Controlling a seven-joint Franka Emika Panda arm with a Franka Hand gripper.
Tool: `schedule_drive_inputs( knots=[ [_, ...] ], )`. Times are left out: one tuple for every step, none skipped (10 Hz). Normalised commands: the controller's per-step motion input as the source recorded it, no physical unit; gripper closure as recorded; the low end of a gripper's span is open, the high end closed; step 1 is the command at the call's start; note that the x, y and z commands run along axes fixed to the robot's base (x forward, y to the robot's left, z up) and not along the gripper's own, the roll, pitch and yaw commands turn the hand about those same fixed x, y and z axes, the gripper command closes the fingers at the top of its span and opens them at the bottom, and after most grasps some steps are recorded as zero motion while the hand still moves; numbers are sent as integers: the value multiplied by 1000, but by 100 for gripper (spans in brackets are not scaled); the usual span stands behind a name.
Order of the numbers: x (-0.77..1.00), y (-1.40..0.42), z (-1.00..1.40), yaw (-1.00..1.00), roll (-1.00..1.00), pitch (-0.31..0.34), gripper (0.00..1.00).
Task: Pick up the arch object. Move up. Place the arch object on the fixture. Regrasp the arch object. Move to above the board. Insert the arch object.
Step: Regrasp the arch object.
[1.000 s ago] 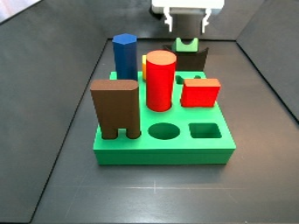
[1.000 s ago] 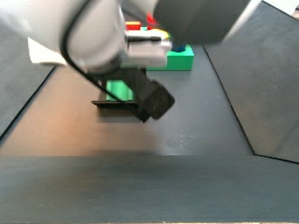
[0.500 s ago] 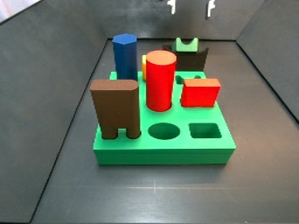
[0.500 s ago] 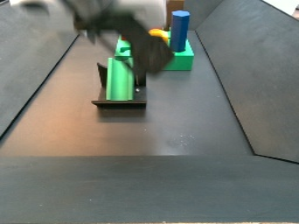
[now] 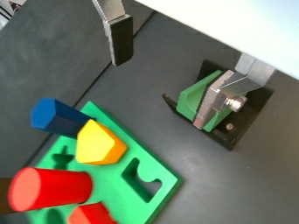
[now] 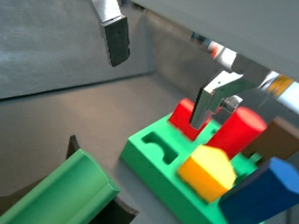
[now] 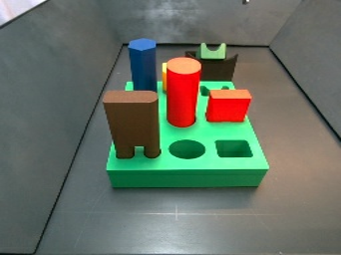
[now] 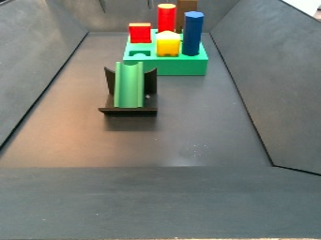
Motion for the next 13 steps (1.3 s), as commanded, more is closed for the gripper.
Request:
schedule_drive_inputs(
  knots=[
    [-30, -56, 52, 42, 1000, 20, 0],
    [-33, -16, 37, 42, 1000, 18, 0],
    [-34, -33, 15, 43, 1000, 11, 0],
    [-40, -28, 16, 43, 1000, 9, 0],
    [-39, -21, 8, 44, 1000, 1, 0],
    [-33, -20, 6, 45, 1000, -7, 0],
    [-26, -19, 5, 45, 1000, -13, 0],
    [-22, -20, 4, 46, 1000, -16, 0],
    [-23, -13, 4, 47, 1000, -19, 0],
    [-21, -12, 6, 48, 1000, -19, 0],
    [-14, -20, 8, 48, 1000, -15, 0],
    [-6, -16, 8, 49, 1000, -12, 0],
    [13, -21, -1, 50, 1000, -6, 0]
  ],
)
